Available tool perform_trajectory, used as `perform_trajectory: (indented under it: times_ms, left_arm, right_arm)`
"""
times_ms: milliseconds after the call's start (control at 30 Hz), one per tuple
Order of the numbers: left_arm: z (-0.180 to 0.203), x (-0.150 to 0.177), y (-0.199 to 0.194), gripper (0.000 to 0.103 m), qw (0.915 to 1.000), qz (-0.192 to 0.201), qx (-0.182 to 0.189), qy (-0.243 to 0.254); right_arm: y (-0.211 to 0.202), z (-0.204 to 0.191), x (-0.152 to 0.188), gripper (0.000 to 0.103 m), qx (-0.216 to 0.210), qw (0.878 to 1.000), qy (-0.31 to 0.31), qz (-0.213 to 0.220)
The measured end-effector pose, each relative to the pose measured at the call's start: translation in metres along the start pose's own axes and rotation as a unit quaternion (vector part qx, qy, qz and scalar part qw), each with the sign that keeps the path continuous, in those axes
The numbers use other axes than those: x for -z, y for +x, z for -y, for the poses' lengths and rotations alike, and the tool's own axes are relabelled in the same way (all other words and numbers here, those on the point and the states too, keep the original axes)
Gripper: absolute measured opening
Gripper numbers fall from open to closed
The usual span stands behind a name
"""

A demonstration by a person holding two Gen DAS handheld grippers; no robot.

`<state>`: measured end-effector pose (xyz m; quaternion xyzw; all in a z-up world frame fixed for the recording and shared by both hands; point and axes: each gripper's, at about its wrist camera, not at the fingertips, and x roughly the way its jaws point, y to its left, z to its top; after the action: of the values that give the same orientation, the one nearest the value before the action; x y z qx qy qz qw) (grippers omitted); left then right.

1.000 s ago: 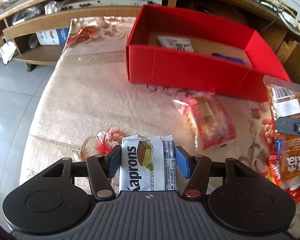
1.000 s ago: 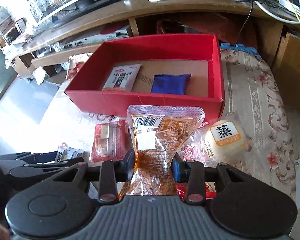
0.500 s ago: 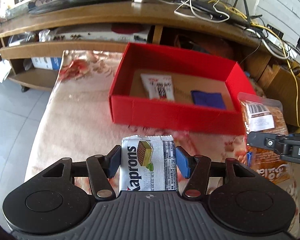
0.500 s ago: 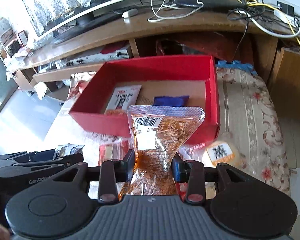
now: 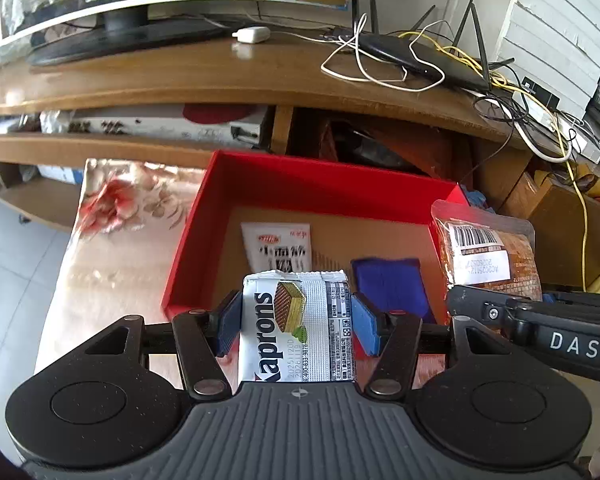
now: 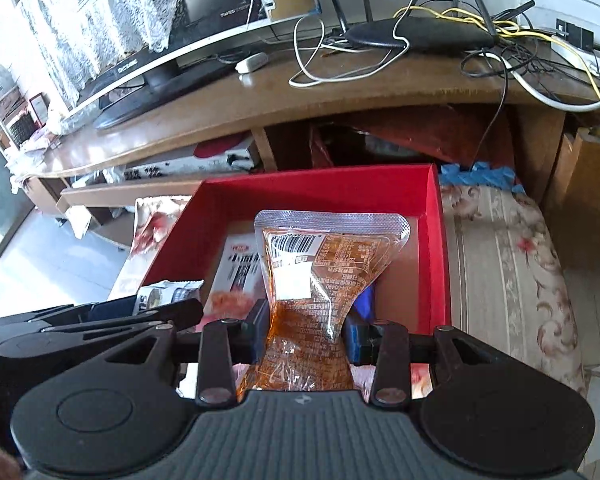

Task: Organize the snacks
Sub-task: 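Carry both held packets over the red box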

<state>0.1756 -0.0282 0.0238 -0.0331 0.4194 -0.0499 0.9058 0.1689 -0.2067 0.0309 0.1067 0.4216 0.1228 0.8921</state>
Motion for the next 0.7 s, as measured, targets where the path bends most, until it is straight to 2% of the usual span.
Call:
perform_trajectory:
  times_ms: [333,700]
  left_arm:
    - [0.011,-0.021,0.029,0.064,0.9999,-0.004,-0.009,0.012]
    - [0.013,-0.028,0.052,0.064,0.9994,-0.013,-0.029,0.016]
  right_arm:
    - [0.027,0.005,-0.027,0.037,0.008,1.000,0.003,0.003]
    - [0.055,0.013,-0.038,0.037,0.017,1.000,0.007,-0.009]
